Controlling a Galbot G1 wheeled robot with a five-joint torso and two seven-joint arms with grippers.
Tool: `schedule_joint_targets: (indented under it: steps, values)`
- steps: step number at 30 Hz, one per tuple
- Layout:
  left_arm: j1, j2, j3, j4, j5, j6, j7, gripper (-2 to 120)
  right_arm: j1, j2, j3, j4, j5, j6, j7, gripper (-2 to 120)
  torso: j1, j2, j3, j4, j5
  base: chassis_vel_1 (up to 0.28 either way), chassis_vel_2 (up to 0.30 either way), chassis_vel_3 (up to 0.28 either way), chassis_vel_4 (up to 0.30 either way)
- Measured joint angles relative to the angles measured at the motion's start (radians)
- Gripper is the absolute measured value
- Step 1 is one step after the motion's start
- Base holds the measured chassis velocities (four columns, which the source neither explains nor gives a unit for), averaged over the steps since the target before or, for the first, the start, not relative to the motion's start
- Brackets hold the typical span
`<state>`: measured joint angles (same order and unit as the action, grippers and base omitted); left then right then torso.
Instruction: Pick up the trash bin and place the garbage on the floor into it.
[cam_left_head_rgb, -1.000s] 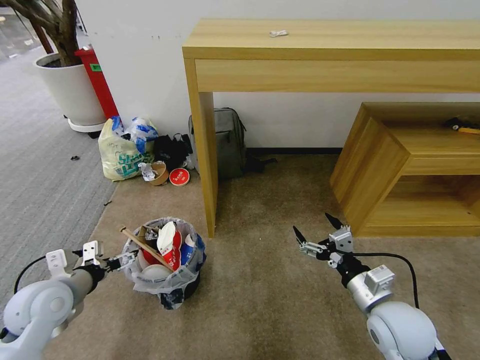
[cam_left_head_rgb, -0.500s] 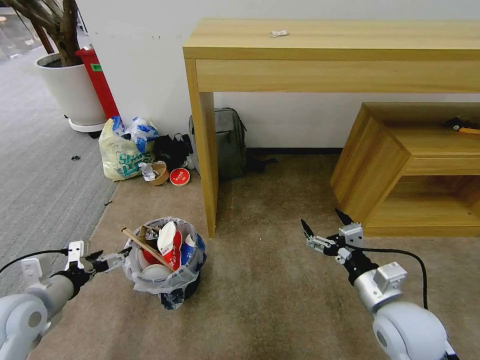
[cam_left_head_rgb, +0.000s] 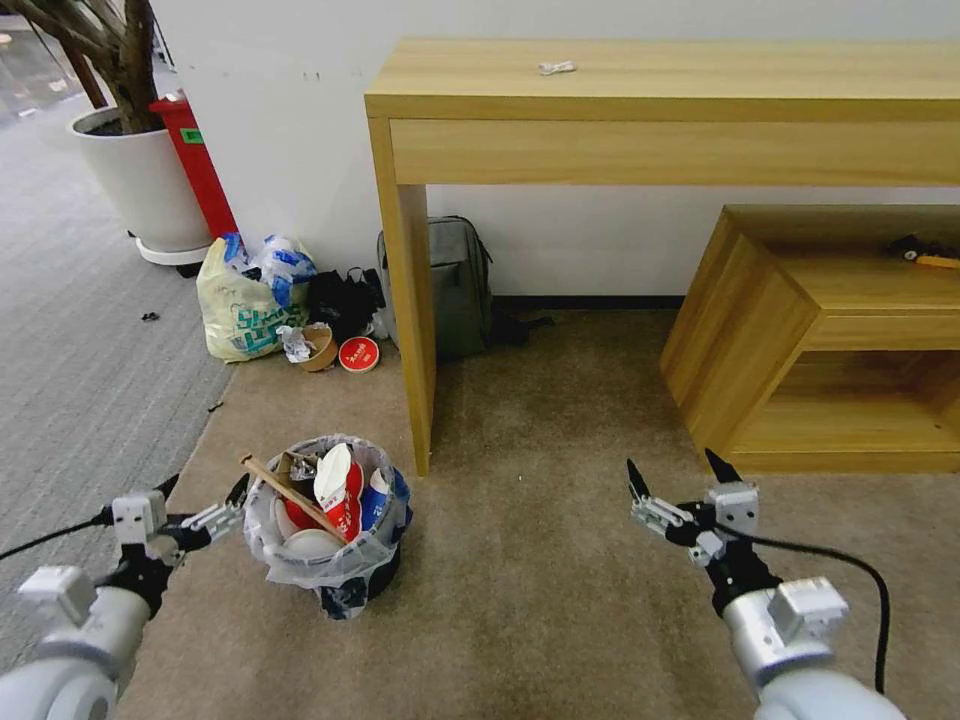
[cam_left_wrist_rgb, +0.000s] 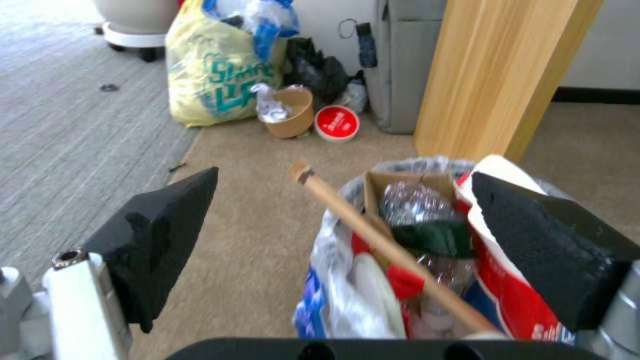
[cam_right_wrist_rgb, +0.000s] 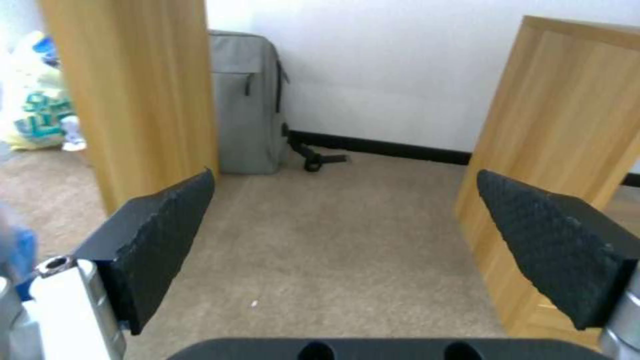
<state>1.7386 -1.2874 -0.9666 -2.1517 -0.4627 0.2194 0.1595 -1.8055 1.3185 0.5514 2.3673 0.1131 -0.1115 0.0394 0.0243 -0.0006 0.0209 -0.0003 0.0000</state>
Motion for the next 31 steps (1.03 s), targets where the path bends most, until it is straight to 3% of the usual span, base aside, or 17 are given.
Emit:
schedule_joint_targets:
  steps: [11, 15, 31]
  values:
    - [0.070, -0.086, 0.012, -0.083, 0.026, -0.013, -0.016, 100, -0.135, 0.005, -0.030, 0.067, -0.039, 0.104, 0.004, 100, 0.000, 0.000, 0.000, -0.0001, -0.0001, 0.000, 0.000, 0.000, 0.000]
    - [0.091, -0.092, 0.014, -0.099, 0.027, -0.013, -0.014, 100, -0.176, 0.005, -0.029, 0.091, -0.052, 0.146, 0.019, 100, 0.000, 0.000, 0.000, -0.0001, -0.0001, 0.000, 0.000, 0.000, 0.000]
    - [0.091, -0.090, 0.016, -0.100, 0.026, -0.010, -0.013, 100, -0.178, 0.005, -0.030, 0.093, -0.055, 0.152, 0.026, 100, 0.000, 0.000, 0.000, 0.0000, -0.0001, 0.000, 0.000, 0.000, 0.000]
